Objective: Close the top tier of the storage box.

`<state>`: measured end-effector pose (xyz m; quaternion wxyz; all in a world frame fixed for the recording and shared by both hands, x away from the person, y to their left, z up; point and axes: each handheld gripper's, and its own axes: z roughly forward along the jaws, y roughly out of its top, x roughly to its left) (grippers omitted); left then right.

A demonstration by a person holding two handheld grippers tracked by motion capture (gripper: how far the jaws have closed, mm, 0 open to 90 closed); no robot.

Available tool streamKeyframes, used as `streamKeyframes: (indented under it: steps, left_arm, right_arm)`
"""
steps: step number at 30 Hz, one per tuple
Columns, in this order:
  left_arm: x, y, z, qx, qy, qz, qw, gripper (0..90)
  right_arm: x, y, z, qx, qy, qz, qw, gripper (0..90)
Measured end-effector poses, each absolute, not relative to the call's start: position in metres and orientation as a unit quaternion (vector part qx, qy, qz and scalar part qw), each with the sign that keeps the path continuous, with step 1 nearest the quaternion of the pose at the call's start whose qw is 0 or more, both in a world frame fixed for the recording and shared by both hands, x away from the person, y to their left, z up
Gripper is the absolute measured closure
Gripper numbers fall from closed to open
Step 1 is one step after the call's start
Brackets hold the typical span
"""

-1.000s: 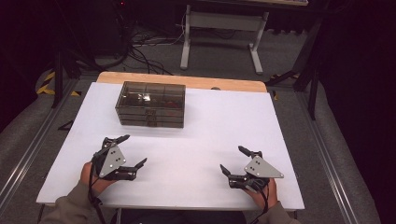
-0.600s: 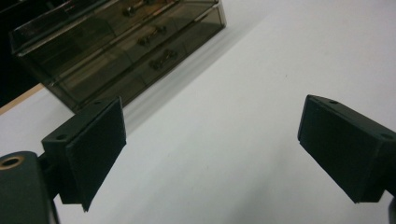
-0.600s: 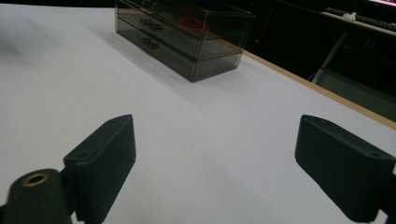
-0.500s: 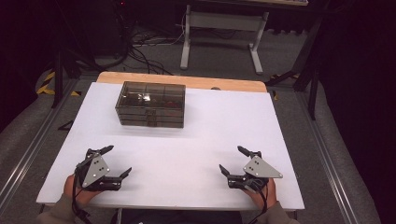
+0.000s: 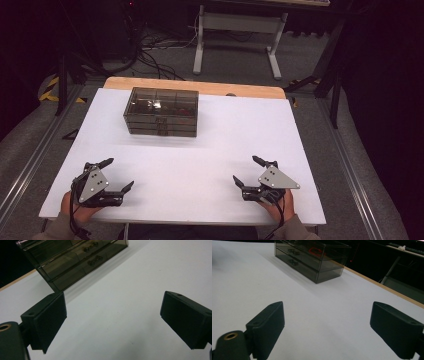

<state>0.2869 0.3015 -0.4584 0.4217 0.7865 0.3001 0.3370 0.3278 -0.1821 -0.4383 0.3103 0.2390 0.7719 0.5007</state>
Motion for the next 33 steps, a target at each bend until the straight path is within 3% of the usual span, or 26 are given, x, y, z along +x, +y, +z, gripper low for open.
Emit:
streamKeyframes:
  steps: [33]
  left_arm:
    - [0.2947,0.3108,-0.4606,0.779,0.323,0.335,0.42,7.3]
  right_arm:
    - [0.3356,-0.1838,-0.4415,0.25,0.776,0.495,0.3,12.5]
